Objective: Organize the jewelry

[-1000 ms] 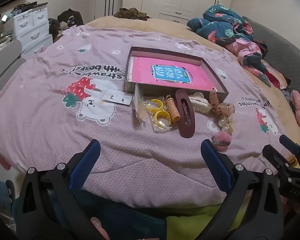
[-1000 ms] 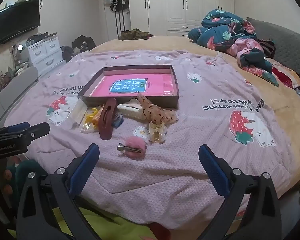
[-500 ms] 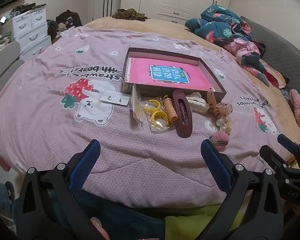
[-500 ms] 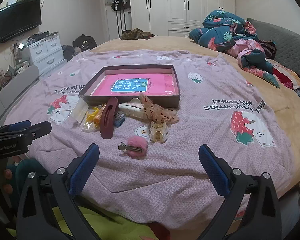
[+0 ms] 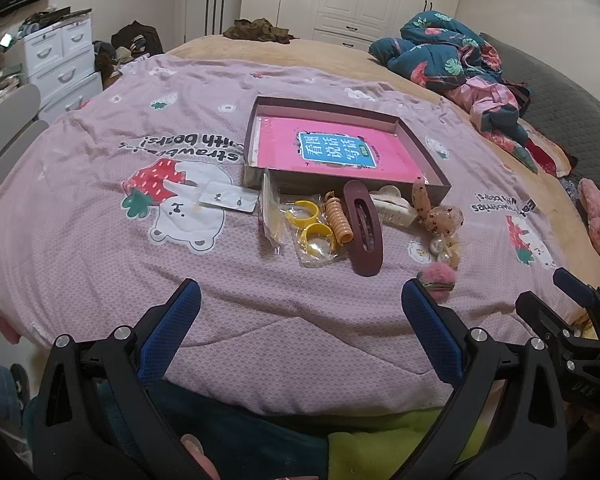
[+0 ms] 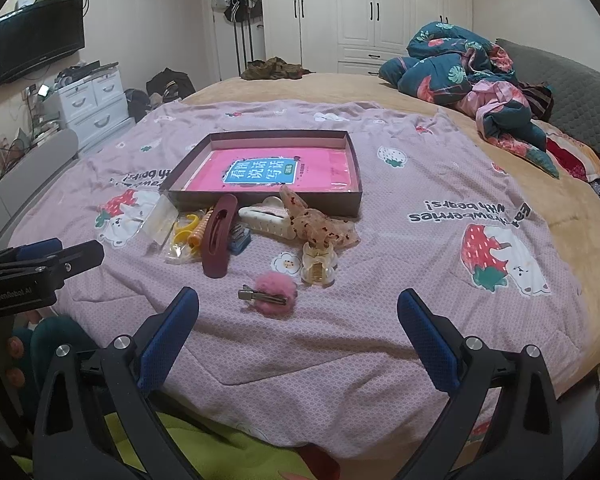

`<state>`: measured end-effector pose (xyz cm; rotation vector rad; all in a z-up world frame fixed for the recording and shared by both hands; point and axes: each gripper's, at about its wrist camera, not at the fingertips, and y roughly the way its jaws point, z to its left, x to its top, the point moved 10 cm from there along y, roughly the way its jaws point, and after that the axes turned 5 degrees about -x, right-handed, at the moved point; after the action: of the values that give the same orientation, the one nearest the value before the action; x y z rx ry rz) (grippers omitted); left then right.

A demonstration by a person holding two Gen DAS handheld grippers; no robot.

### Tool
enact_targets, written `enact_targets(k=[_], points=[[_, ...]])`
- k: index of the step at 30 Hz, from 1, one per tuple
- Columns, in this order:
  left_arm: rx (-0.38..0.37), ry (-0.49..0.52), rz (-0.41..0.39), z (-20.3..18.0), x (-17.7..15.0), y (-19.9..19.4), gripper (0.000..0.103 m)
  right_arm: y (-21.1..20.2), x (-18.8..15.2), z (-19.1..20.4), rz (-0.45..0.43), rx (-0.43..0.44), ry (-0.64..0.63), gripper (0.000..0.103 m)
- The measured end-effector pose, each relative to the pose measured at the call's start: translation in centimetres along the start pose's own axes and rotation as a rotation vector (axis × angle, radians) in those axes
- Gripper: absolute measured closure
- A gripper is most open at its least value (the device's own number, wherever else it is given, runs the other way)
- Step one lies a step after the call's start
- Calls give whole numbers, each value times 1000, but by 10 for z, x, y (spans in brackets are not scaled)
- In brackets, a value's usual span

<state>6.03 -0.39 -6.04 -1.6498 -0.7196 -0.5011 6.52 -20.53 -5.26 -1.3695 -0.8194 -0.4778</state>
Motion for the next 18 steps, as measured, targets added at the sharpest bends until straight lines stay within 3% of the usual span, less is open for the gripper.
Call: enact_targets(k=[18], points=[[1,4,1,-1,-1,2,9,0,3,3,-2,-3,2,4]])
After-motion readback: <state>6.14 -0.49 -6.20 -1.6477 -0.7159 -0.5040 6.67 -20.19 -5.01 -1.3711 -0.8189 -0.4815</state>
